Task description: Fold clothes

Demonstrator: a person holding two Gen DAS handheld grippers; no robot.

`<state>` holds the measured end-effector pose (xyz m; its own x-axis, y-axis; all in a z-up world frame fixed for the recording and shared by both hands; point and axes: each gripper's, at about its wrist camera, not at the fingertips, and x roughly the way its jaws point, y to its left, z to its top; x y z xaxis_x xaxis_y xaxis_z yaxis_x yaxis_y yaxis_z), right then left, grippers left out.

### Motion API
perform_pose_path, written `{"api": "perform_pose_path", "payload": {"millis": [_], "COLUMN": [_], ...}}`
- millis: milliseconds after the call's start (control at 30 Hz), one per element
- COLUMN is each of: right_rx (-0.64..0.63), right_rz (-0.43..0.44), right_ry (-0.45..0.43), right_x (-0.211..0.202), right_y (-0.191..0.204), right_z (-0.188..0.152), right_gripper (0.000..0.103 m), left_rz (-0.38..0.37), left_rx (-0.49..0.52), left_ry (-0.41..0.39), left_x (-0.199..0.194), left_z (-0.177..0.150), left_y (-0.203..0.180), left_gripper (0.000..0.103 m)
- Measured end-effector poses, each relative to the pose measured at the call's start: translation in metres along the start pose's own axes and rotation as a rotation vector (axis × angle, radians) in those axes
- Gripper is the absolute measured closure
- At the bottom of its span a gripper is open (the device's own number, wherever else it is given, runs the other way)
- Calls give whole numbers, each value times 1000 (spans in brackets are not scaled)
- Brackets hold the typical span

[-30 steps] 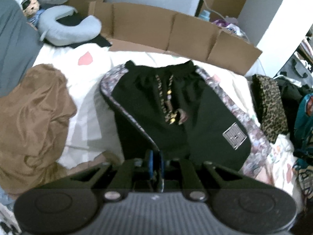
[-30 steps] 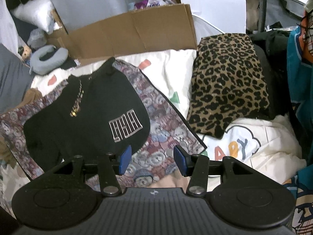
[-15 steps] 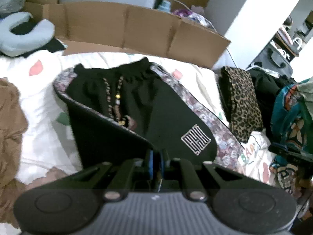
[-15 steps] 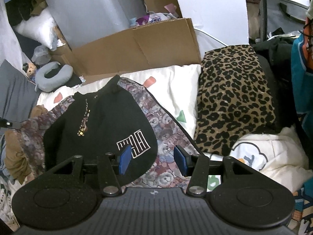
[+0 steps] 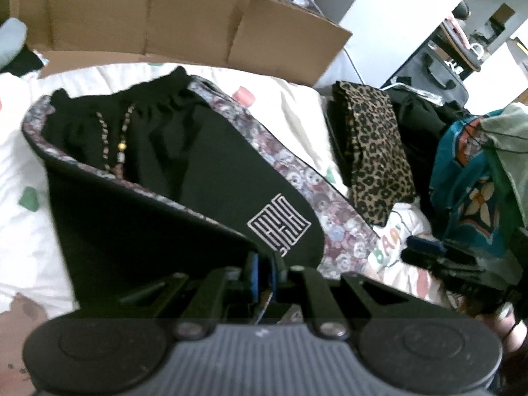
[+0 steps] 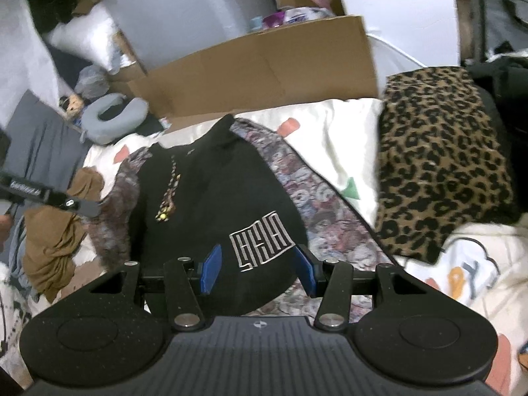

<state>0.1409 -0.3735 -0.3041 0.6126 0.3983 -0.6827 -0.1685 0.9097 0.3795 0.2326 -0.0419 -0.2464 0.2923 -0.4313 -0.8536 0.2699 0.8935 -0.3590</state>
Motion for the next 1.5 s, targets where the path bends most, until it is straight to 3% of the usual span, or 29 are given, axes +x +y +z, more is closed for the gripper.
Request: {"api": "perform_pose_path", "payload": {"millis": [600, 1067, 1167, 1200, 1333, 1400, 1500], "right_rx": [-68, -23, 6, 20, 55, 65, 68], "right_rz": [196, 185, 179, 169, 162, 159, 153], "right_ry": [13, 8, 9, 16, 6, 3, 1], "right_x": [70, 104, 112, 117, 121, 120, 117], "right_y": [51, 59, 53, 47, 37, 35, 33], "right_z": [-3, -7, -10, -13, -20, -20, -18], "right_gripper": [48, 50, 79, 99, 101, 102, 102], "left_rz": [-178, -314, -357, -380, -387, -365, -295], "left_rx": [-121, -226, -246, -250, -237, -239, -249], "left_ry": [24, 43, 49, 44, 4, -13, -31], "left_x": [67, 99, 104, 103, 88, 81, 72], "left_z": [11, 9, 5, 4, 4, 3, -1], "left_y": [-13, -27, -29, -30, -25, -17, 0], "left_gripper": [95, 94, 95, 95, 87, 86, 75]}}
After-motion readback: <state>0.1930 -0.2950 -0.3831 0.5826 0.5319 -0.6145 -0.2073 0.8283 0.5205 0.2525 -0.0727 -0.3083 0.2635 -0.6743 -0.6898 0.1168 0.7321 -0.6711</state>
